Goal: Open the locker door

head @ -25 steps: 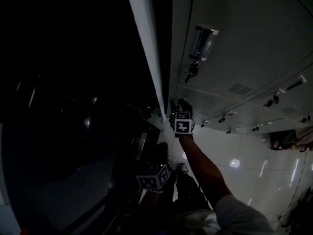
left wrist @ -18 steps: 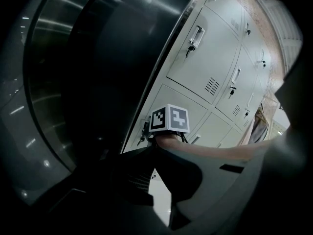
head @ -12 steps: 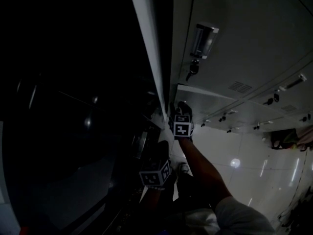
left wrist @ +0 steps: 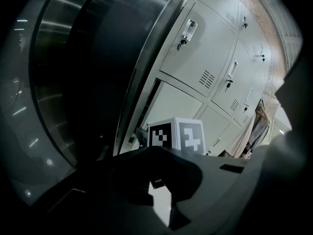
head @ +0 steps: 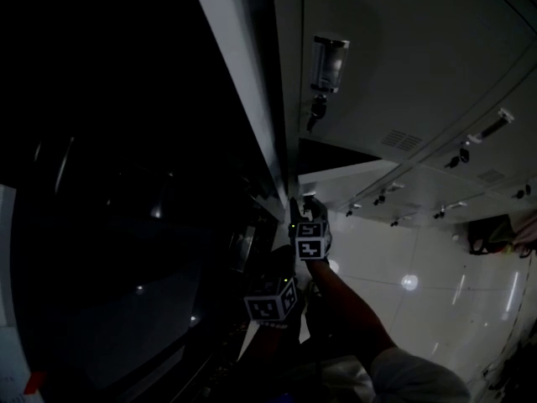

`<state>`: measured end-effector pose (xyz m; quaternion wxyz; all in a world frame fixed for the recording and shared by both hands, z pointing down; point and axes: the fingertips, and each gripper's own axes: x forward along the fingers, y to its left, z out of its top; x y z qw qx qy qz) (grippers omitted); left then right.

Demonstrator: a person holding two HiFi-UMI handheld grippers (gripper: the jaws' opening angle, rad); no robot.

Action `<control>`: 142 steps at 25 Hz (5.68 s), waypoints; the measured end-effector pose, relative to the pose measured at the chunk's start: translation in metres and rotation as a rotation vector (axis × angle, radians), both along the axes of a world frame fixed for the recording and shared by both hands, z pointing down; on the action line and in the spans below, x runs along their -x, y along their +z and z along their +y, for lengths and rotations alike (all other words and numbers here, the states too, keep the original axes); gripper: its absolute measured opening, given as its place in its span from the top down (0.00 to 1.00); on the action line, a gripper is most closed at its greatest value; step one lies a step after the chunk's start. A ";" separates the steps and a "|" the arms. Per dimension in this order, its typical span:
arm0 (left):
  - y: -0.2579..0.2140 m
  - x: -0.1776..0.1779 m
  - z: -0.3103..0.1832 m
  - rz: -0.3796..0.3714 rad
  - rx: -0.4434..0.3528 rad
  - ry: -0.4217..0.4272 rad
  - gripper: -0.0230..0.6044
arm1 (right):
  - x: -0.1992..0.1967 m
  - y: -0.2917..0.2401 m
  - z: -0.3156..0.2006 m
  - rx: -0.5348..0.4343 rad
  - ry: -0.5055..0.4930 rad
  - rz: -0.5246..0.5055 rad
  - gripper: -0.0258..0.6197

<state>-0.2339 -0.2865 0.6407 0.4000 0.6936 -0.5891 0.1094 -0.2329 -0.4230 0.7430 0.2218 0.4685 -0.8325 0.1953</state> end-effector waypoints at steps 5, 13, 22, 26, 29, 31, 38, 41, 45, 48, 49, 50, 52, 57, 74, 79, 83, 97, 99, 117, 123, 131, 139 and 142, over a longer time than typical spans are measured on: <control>-0.008 -0.008 0.012 -0.014 -0.005 -0.006 0.97 | -0.018 -0.002 0.025 -0.022 -0.001 0.024 0.75; -0.010 -0.023 0.034 -0.018 0.010 -0.017 0.97 | -0.045 -0.004 0.064 -0.016 -0.061 0.001 0.75; -0.001 -0.050 0.057 -0.034 0.040 0.003 0.97 | -0.092 -0.002 0.105 0.029 -0.046 0.006 0.71; -0.005 -0.063 0.061 -0.053 0.041 0.025 0.97 | -0.111 -0.001 0.118 0.047 -0.048 0.001 0.72; 0.001 -0.079 0.065 -0.032 0.023 0.046 0.97 | -0.124 -0.003 0.129 0.042 -0.054 0.005 0.78; -0.002 -0.088 0.068 -0.038 0.022 0.059 0.97 | -0.133 -0.004 0.137 0.047 -0.051 0.001 0.82; -0.007 -0.118 0.073 -0.038 0.006 0.113 0.97 | -0.172 -0.001 0.153 0.100 -0.033 -0.017 0.87; -0.006 -0.130 0.075 -0.036 0.008 0.135 0.97 | -0.188 -0.002 0.157 0.109 -0.022 -0.026 0.87; -0.007 -0.146 0.074 -0.037 0.002 0.164 0.97 | -0.209 -0.002 0.158 0.106 0.003 -0.024 0.87; -0.007 -0.157 0.073 -0.036 0.001 0.181 0.97 | -0.225 -0.001 0.160 0.112 0.030 -0.019 0.87; -0.006 -0.161 0.073 -0.034 0.002 0.187 0.97 | -0.230 -0.001 0.160 0.116 0.036 -0.017 0.87; -0.005 -0.163 0.073 -0.032 0.001 0.191 0.97 | -0.234 0.000 0.160 0.119 0.041 -0.016 0.87; -0.003 -0.167 0.073 -0.030 -0.001 0.196 0.97 | -0.241 -0.001 0.159 0.122 0.051 -0.015 0.87; -0.005 -0.179 0.069 -0.024 -0.008 0.210 0.97 | -0.262 0.000 0.159 0.136 0.090 -0.008 0.87; 0.001 -0.196 0.054 -0.021 0.001 0.257 0.97 | -0.329 0.004 0.142 0.161 0.261 0.005 0.95; 0.002 -0.206 0.052 -0.016 -0.002 0.278 0.97 | -0.340 0.003 0.137 0.149 0.271 0.015 0.95; 0.001 -0.204 0.052 -0.027 0.004 0.278 0.97 | -0.348 0.004 0.135 0.154 0.291 0.014 0.95; 0.000 -0.190 0.055 -0.027 0.003 0.233 0.97 | -0.330 0.009 0.149 0.178 0.215 0.037 0.95; -0.003 -0.183 0.057 -0.033 -0.002 0.216 0.97 | -0.326 0.005 0.154 0.182 0.186 0.045 0.95; -0.082 -0.105 0.097 -0.048 -0.095 -0.037 0.97 | -0.169 -0.137 0.188 0.072 -0.261 -0.108 0.95; -0.115 -0.097 0.139 -0.044 -0.157 -0.067 0.97 | -0.151 -0.186 0.220 0.002 -0.310 -0.171 0.95; -0.145 -0.099 0.233 -0.024 -0.213 -0.085 0.97 | -0.159 -0.256 0.313 -0.061 -0.341 -0.207 0.95; -0.166 -0.131 0.303 0.021 -0.257 -0.050 0.97 | -0.197 -0.307 0.389 -0.125 -0.319 -0.220 0.95; -0.173 -0.136 0.316 0.025 -0.269 -0.061 0.97 | -0.210 -0.319 0.400 -0.154 -0.316 -0.207 0.95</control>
